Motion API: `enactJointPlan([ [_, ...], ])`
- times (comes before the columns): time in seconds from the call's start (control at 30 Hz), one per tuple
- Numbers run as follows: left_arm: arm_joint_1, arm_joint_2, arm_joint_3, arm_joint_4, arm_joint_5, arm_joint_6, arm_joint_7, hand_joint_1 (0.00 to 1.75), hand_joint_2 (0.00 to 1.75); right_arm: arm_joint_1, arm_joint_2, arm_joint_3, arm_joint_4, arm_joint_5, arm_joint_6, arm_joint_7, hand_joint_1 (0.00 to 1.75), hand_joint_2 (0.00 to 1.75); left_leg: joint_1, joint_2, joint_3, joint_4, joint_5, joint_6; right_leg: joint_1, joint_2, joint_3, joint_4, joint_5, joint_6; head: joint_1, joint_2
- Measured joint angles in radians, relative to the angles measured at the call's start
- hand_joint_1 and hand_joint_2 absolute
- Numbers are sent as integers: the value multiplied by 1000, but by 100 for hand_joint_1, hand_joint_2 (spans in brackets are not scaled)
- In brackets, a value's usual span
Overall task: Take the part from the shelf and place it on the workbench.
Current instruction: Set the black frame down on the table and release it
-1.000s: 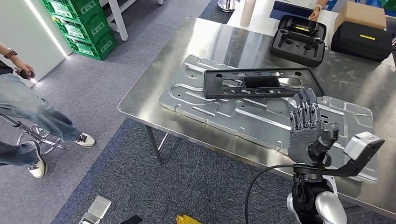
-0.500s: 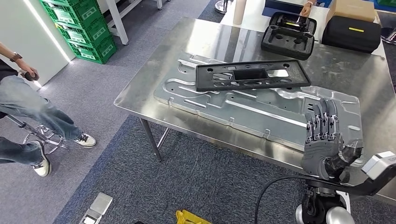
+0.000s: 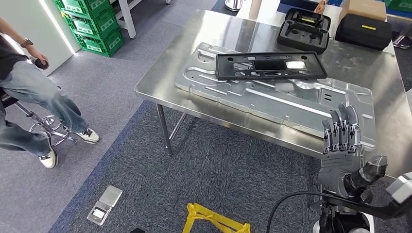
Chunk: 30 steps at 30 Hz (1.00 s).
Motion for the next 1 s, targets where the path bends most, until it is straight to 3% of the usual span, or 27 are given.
enactJointPlan([
  [0.03, 0, 0, 1, 0, 0, 0, 0, 0, 0, 0, 0, 1, -6, 6, 0, 3, 0, 0, -1, 0, -12, 0, 15, -2, 3, -1, 59, -64, 14, -11, 0, 0],
  [0.1, 0, 0, 2, -1, 0, -1, -1, 0, 0, -3, 0, 2, -20, 16, 0, 6, 0, 0, -5, -1, -29, 0, 43, -8, 13, -5, 202, -257, -18, -30, -1, 0],
  [0.13, 1, 0, 2, -1, 0, -2, -1, 0, 0, -5, 0, 2, -26, 20, 0, 7, 0, 0, -4, -1, -33, -5, 56, -13, 19, -6, 248, -330, -41, -35, -2, 0],
  [0.17, 1, 0, 3, -1, 0, -2, -1, 0, 0, -5, 0, 2, -29, 24, 0, 7, 0, 0, -3, -1, -35, -12, 72, -19, 23, -7, 269, -377, -53, -38, -2, 0],
  [0.23, 5, -1, 4, 0, 1, -2, 1, 0, 0, -2, 0, 2, -31, 28, 0, 9, 0, 0, 1, -3, -41, -26, 88, -32, 23, -10, 252, -395, -33, -42, -1, 0],
  [0.27, 8, -1, 5, 0, 1, -2, 2, 0, 0, 0, 0, 3, -31, 30, 0, 10, 0, 0, 2, -4, -47, -15, 64, -36, 21, -12, 240, -398, -18, -48, -1, 0],
  [0.3, 11, 2, 6, 0, 1, -2, 2, 0, 0, 2, 0, 3, -32, 30, 0, 12, 0, 0, 2, -5, -55, 17, 16, -40, 19, -14, 227, -401, -3, -53, -2, 0],
  [0.37, 14, 10, 10, 0, 1, -3, 1, 0, 0, 4, 0, 3, -32, 31, 0, 14, 0, 0, 3, -4, -76, 144, -109, -45, 18, -16, 196, -396, 24, -60, -4, 0],
  [0.4, 13, 16, 11, 0, 1, -3, 1, 0, 0, 4, 1, 3, -32, 31, 0, 15, 0, 0, 3, -4, -85, 218, -143, -48, 18, -16, 177, -391, 37, -59, -4, 0],
  [0.43, 13, 20, 12, 0, 1, -3, 1, 0, 0, 5, 1, 3, -32, 31, 0, 16, 0, 0, 4, -3, -85, 276, -146, -50, 18, -17, 156, -384, 48, -58, -5, 0],
  [0.47, 13, 24, 13, 0, 1, -4, 1, 0, 0, 6, 1, 4, -32, 31, 0, 16, 0, 0, 4, -4, -75, 306, -124, -53, 17, -18, 134, -374, 59, -55, -4, 0],
  [0.5, 12, 27, 14, 0, 1, -5, 1, 0, 0, 6, 1, 4, -33, 31, 0, 17, 0, 0, 5, -4, -48, 302, -90, -55, 15, -18, 111, -361, 67, -52, -5, 0],
  [0.53, 12, 29, 15, 0, 1, -5, 1, 0, 0, 7, 2, 4, -33, 31, 0, 18, 0, 0, 6, -4, -4, 260, -66, -57, 13, -17, 90, -345, 74, -48, -6, 0],
  [0.57, 11, 30, 16, 0, 1, -6, 0, 0, 0, 7, 2, 4, -35, 32, -1, 18, 0, 0, 7, -6, 52, 191, -67, -58, 13, -17, 69, -326, 79, -43, -7, 0],
  [0.63, 8, 30, 17, 0, 1, -6, -1, 0, 0, 8, 1, 3, -40, 36, -1, 19, 0, 0, 7, -12, 139, 60, -115, -51, 14, -16, 36, -293, 88, -32, -9, 0],
  [0.67, 7, 30, 18, -1, 1, -7, -1, 0, 0, 8, 1, 3, -42, 37, -2, 19, 0, 0, 5, -14, 154, 27, -137, -44, 15, -16, 24, -284, 95, -26, -10, 0],
  [0.73, 7, 30, 18, -1, 2, -9, -3, 0, 0, 10, 1, 2, -43, 41, -5, 20, 0, 0, 6, -14, 142, 16, -140, -23, 14, -16, 7, -274, 101, -15, -9, 0],
  [0.77, 8, 29, 18, -1, 3, -10, -4, 0, 0, 13, 1, 2, -44, 44, -8, 21, 0, 0, 7, -12, 132, 17, -131, -14, 13, -15, -3, -261, 85, -9, -8, 0],
  [0.83, 10, 21, 19, -1, 5, -9, -8, 0, 0, 17, -1, 1, -44, 50, -14, 24, 0, 0, 9, -9, 108, 16, -110, 0, 10, -12, -34, -181, 4, 2, -3, 0],
  [0.87, 10, 16, 20, -1, 6, -8, -9, 0, 0, 19, -2, 1, -44, 51, -17, 25, 0, 0, 8, -9, 94, 16, -99, 3, 8, -12, -53, -117, -42, 6, -1, 0],
  [0.9, 11, 12, 20, -1, 8, -8, -9, 0, 0, 21, -4, 0, -44, 52, -19, 25, 0, 0, 7, -8, 80, 16, -87, 5, 7, -11, -70, -52, -71, 8, -1, 0],
  [0.93, 11, 9, 20, -1, 10, -8, -9, 0, 0, 25, -5, 0, -44, 52, -20, 25, 0, 0, 5, -8, 65, 16, -76, 5, 5, -11, -79, -2, -74, 8, 0, 0],
  [0.97, 13, 6, 20, -1, 11, -8, -9, 0, 0, 29, -6, 0, -44, 52, -21, 25, 0, 0, 3, -8, 51, 16, -64, 5, 5, -11, -75, 22, -55, 6, 0, 0],
  [1.0, 14, 5, 20, -1, 12, -7, -9, 0, 0, 32, -7, 0, -43, 52, -21, 25, 0, 0, 1, -7, 37, 16, -53, 4, 5, -11, -55, 11, -22, 0, 0, 0],
])
